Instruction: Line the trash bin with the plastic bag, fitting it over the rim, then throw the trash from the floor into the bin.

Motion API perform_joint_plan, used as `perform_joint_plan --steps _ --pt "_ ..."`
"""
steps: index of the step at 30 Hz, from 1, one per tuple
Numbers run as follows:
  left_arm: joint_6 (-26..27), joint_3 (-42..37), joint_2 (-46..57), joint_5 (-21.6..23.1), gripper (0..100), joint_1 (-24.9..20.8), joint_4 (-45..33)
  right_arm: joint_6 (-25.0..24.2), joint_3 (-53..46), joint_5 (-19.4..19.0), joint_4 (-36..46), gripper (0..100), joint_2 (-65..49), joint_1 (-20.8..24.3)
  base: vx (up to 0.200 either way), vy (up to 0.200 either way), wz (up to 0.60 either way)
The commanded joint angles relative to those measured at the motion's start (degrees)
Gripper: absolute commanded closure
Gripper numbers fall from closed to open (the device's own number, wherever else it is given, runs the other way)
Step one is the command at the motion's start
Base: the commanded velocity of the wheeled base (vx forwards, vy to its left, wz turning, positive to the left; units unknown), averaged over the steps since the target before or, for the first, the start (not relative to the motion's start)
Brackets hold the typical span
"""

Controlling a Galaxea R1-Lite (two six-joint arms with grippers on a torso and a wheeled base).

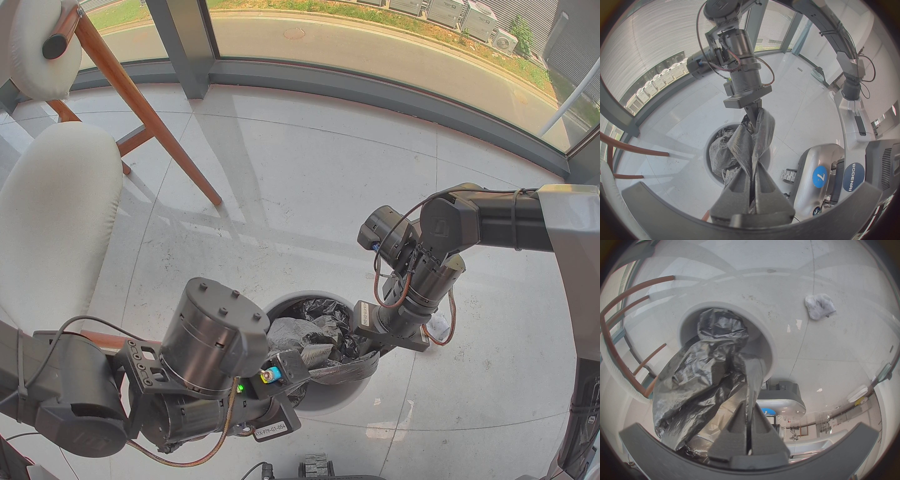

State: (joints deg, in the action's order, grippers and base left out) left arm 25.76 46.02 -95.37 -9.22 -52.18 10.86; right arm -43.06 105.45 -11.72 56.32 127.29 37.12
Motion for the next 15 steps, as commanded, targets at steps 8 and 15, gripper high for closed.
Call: perform_joint_plan --steps 8,15 --pt "-8.09 0.39 0.01 -5.37 100 -2.23 0.04 3.24 -1.47 0.64 -0.07 100 -6.62 5.42 0.000 0.000 0.00" --pt "-10.64 0.39 0.09 -6.08 0 -4.43 -0.05 4.30 -2.62 1.08 -0.25 100 -6.09 5.95 0.000 0.000 0.00"
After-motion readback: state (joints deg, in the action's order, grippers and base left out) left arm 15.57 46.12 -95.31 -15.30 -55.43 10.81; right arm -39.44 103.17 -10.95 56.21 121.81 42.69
